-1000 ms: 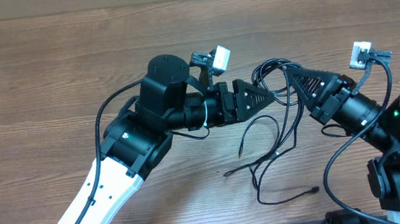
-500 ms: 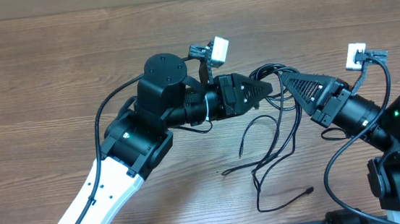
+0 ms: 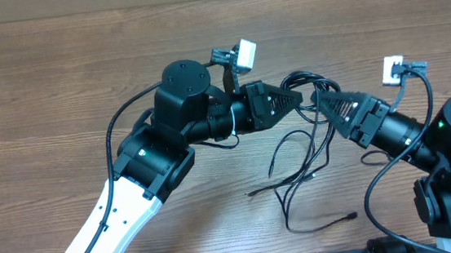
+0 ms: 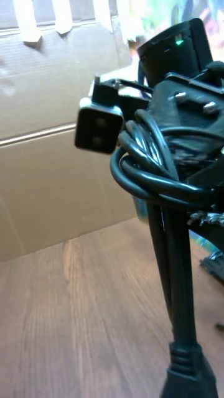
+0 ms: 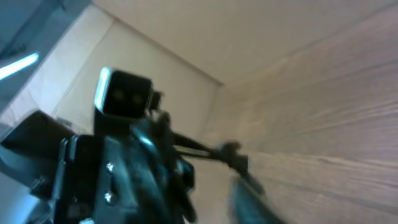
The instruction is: Untangle cables
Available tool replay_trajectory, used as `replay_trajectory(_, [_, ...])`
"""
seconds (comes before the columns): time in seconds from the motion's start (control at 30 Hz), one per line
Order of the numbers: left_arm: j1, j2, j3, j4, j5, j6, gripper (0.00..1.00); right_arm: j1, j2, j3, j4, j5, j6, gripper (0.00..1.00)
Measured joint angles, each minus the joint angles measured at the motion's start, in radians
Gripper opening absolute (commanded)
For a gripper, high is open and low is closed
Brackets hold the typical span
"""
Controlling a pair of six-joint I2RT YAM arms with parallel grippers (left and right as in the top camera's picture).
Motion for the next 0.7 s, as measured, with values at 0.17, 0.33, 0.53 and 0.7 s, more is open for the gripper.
replay_trajectory(0.17, [0.000,0.000,0.001,-0.078,-0.012,0.216,0.04,0.000,0.000,0.000,-0.136,-0.016,-0.163,0.95])
replay_trajectory(0.33, [0.000,0.001,0.002,-0.294,-0.081,0.427,0.04,0.000,0.000,0.000,-0.194,-0.019,-0.383,1.00])
replay_trajectory(0.53, [0.000,0.003,0.001,-0.486,-0.176,0.617,0.04,0.000,0.000,0.000,-0.213,-0.022,-0.567,1.00])
replay_trajectory(0.7, [0.000,0.004,0.001,-0.511,-0.197,0.730,0.04,0.000,0.000,0.000,-0.265,-0.023,-0.698,0.94])
